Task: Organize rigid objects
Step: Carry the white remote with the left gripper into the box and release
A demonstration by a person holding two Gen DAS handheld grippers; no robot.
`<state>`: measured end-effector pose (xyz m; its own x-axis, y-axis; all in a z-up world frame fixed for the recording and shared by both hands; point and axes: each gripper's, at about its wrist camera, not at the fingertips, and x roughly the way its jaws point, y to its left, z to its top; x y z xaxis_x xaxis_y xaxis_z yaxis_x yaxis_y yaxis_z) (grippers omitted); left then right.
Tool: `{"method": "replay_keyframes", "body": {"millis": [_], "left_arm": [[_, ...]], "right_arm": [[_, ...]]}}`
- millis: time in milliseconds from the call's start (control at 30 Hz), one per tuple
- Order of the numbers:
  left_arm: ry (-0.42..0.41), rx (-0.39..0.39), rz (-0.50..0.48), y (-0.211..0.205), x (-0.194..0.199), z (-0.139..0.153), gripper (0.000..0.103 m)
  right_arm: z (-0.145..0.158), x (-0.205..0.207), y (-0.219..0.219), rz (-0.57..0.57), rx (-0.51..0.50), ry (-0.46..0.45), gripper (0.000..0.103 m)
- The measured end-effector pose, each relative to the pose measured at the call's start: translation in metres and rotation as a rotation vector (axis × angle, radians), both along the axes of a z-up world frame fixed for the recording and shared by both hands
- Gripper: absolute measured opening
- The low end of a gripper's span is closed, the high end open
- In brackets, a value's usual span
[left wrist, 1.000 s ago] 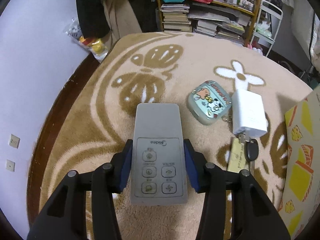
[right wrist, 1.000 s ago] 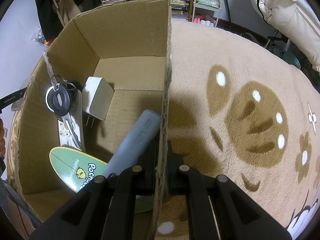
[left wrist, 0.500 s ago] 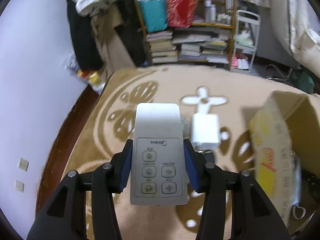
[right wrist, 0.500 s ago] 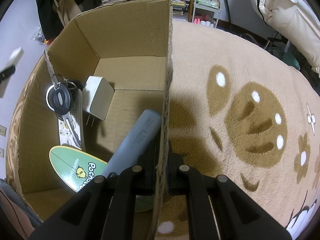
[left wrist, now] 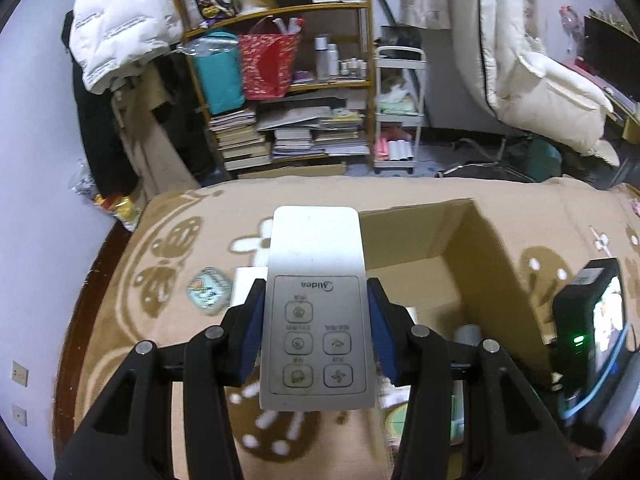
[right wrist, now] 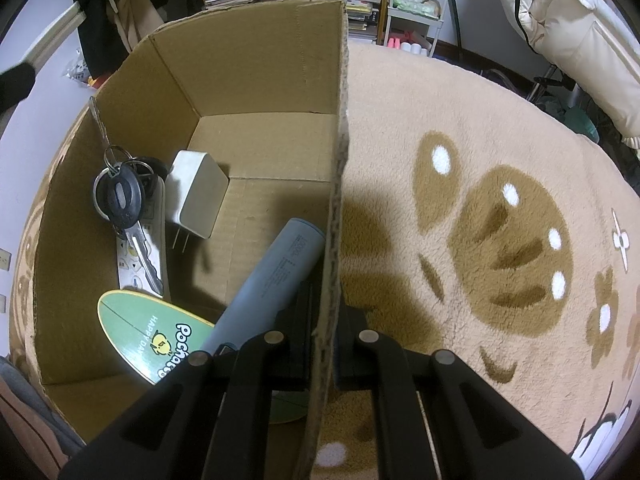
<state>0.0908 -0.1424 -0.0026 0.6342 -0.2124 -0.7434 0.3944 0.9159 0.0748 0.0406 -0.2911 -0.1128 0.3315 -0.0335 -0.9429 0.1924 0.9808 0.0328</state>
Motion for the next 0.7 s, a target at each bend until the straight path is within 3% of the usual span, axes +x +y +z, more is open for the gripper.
{"method": "replay_keyframes", "body": {"millis": [400,633,700], "left_arm": [[0.108,-0.062,-0.062,-0.032,-0.008,-0.017,0.047],[0.167,-0.029,-0.082,-0.04,-0.012,-0.041,0.047],[0.146,-0.019,-0.092,-0.04,-0.015,-0.041,0.047]], "right_arm": [[0.0,0.0,-0.001,-0.001,0.003,-0.001,0.008],[-0.001,0.0,0.0,0.0,0.001,-0.001,0.008],[-0.001,0.0,0.0,0.0,0.001,-0.002,0.008]]}}
